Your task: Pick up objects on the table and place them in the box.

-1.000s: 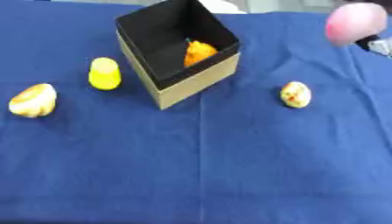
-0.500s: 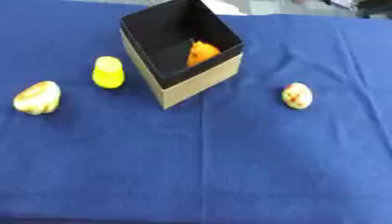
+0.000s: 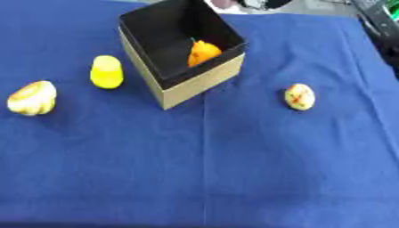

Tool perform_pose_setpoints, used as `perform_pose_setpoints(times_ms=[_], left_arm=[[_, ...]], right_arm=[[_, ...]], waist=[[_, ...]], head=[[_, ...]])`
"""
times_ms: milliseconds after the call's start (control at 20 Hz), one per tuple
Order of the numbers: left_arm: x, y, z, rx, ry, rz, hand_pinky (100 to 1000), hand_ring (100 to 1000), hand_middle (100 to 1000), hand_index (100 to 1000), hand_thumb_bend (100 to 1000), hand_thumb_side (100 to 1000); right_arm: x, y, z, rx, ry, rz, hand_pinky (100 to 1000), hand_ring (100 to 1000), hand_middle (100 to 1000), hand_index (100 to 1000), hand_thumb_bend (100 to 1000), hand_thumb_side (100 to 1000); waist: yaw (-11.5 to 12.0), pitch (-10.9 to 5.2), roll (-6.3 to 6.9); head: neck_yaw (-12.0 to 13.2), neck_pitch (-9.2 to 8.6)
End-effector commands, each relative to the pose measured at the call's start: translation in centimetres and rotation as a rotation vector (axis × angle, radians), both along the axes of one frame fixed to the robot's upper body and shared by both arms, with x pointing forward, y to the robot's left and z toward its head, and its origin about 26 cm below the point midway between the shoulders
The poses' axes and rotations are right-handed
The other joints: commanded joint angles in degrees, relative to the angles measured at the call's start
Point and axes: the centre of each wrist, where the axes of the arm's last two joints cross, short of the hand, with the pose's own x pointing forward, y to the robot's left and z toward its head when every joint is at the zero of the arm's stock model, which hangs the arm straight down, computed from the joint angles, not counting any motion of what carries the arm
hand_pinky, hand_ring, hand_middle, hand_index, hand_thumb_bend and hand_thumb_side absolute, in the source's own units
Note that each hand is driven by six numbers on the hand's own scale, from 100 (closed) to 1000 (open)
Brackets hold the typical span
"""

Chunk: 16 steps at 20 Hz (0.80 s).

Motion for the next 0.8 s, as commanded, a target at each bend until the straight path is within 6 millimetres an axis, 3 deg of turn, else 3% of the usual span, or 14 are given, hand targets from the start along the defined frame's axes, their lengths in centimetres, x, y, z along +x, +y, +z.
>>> perform_pose_setpoints(times_ms=[50, 300, 550, 800], left_arm=[[-0.1, 0.1, 1.0, 0.023, -0.030, -0.012, 773, 589, 558, 782, 138, 570], [0.0, 0.0, 1.1, 0.023, -0.033, -0.019, 773, 589, 559, 782, 138, 571], [0.0, -0.1, 1.1, 0.021, -0.031, -0.023, 774, 589, 558, 782, 136, 572], [0.0, 0.0, 1.1, 0.020, -0.030, -0.024, 774, 589, 558, 782, 136, 572]], right_arm=[[0.7, 0.2, 0.0, -0.043, -0.006, -0.012, 802, 738, 557, 626, 279, 100], [1.6, 0.8, -1.1, -0.076, 0.020, -0.004, 806, 752, 585, 662, 268, 100], [2.4, 1.3, -2.0, -0.091, 0.035, -0.010, 823, 810, 685, 782, 406, 100], [2.5, 1.0, -1.8, -0.078, 0.024, -0.022, 826, 828, 722, 816, 443, 100]], waist=[[0.2, -0.81, 0.12], [0.5, -0.65, -0.10], [0.9, -0.50, -0.12], [0.8, -0.63, 0.05]], head=[[-0.3, -0.37], [-0.3, -0.44], [-0.4, -0.55], [-0.2, -0.44]])
